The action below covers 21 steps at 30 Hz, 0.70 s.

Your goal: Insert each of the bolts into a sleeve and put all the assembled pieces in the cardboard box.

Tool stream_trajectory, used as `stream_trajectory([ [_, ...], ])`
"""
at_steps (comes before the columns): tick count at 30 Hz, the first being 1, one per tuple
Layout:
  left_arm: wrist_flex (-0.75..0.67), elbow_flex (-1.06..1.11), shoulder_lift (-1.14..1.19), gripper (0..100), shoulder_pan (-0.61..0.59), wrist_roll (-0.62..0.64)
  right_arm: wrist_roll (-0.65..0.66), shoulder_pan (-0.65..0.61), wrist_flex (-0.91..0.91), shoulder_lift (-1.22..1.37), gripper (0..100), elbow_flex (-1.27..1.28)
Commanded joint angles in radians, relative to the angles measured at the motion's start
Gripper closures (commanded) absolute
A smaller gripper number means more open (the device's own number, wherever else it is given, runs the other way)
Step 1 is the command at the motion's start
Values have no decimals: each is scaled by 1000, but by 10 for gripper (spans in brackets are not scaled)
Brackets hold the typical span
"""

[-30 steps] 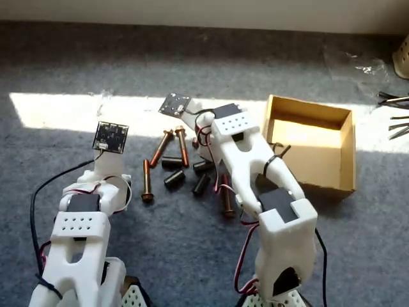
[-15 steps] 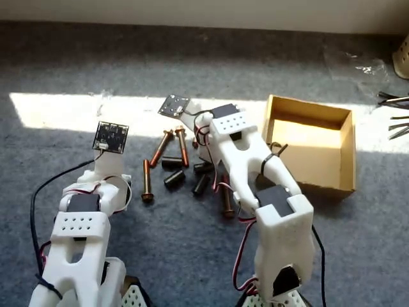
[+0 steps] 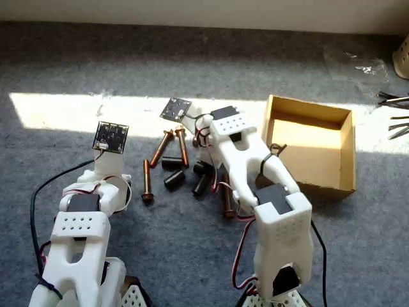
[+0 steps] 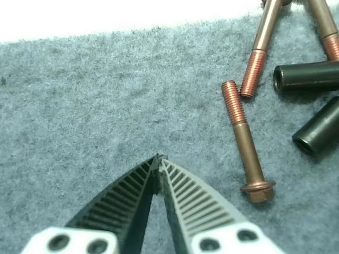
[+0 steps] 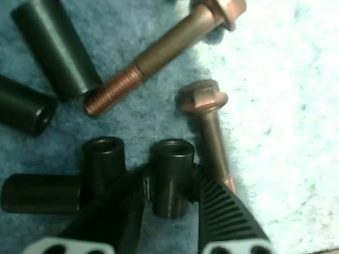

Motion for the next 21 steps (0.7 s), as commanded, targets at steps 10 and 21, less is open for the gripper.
stream_trajectory([
  [10,-15,-5,7,995,-10,-5,5,-22,179,-33,994,-101],
  [21,-15,-5,7,995,-10,-5,-207,-19,318,-194,994,-246],
])
